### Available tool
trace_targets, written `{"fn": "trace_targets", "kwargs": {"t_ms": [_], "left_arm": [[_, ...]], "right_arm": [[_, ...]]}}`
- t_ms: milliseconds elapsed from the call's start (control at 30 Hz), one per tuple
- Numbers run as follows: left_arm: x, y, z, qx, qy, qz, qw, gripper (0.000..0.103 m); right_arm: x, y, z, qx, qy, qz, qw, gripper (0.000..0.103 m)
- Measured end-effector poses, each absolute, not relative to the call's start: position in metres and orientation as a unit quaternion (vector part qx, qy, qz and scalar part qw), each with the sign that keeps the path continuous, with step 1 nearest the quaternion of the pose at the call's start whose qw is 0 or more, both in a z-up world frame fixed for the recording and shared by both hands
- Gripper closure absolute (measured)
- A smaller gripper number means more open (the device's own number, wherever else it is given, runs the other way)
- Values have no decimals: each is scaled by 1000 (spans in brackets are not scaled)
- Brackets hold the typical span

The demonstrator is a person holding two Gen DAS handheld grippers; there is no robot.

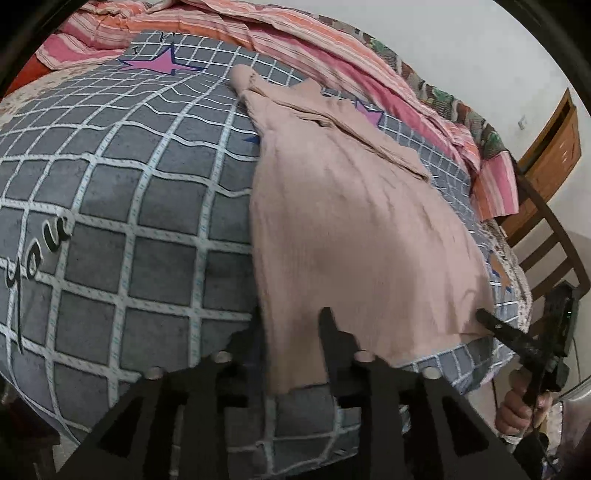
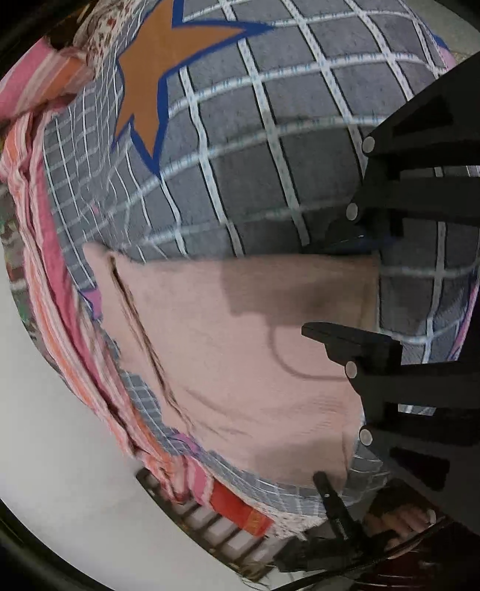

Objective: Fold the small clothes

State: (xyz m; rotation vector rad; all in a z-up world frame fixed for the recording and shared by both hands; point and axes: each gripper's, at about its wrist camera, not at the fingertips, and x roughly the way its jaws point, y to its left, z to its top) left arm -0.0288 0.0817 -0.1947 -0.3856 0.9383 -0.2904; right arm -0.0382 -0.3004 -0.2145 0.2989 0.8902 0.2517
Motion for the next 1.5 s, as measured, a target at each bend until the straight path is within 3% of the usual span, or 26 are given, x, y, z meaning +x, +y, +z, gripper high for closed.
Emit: {"fn": "trace_targets", "kwargs": {"t_ms": [67,133,167,533,833,1500], "left_arm": [[-32,78,-194,-181,444,-135,867,66],[-33,76,-193,-180,445,-127,868,73],[-31,77,-194,-184,451,-131,864,98],[-34,115,-108,-259,341,-160,889,97],[30,112,-58,-255,309,-126,907,97],[246,103,-99,-253,349,-35,902,97]], "right_arm": [[-38,-296,-217,134,435,119,882,70],[-37,-294,-219,137,442,125,878,94],[-36,-295,-220,142,445,130,874,97],[-41,-321,-149,230,363,160,889,98],[9,-320,-93,292,313,164,889,98],[226,-315,-112,340,346,119,866,98]]}}
